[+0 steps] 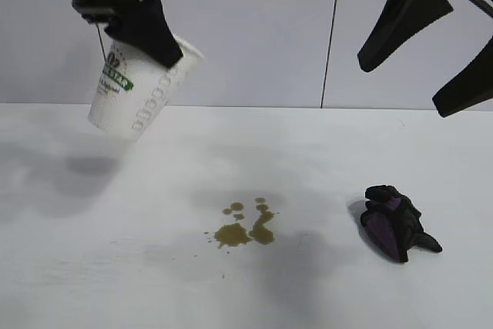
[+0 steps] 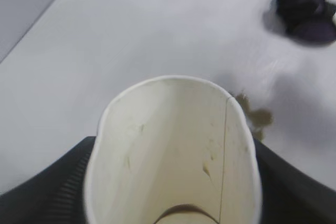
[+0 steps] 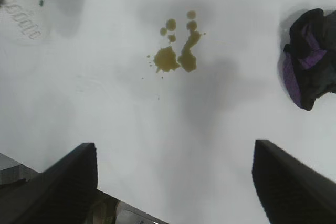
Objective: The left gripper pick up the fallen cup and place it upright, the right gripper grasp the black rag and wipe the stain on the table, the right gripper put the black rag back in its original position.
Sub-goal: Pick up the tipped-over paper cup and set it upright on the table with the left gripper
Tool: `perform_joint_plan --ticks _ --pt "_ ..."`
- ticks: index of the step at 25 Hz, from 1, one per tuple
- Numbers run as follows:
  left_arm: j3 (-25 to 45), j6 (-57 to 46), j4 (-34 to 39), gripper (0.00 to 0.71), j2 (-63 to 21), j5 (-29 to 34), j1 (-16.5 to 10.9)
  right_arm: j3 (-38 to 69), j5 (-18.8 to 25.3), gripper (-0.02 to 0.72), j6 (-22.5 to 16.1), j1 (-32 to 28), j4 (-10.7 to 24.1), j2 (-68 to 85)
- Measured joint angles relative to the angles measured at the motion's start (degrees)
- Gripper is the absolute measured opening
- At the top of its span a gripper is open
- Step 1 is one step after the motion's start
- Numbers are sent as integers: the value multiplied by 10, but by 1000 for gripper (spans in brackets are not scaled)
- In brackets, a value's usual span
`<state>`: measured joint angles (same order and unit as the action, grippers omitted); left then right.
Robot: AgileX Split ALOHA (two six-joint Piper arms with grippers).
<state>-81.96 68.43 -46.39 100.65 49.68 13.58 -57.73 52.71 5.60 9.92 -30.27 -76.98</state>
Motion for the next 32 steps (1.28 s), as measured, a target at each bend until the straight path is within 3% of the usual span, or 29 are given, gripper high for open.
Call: perform_joint_plan --ticks 5,10,15,18,32 --pt "93 209 -290 510 -20 87 -117 0 0 556 0 0 0 0" --pt "225 414 -463 510 -21 125 -185 0 0 556 0 0 0 0" --pt "335 632 -492 510 -21 90 -194 0 -1 556 0 0 0 0" --pt "365 702 -492 510 -21 55 -194 0 -3 556 0 0 0 0" --pt "351 765 -507 510 62 41 -194 0 -31 556 0 0 0 0"
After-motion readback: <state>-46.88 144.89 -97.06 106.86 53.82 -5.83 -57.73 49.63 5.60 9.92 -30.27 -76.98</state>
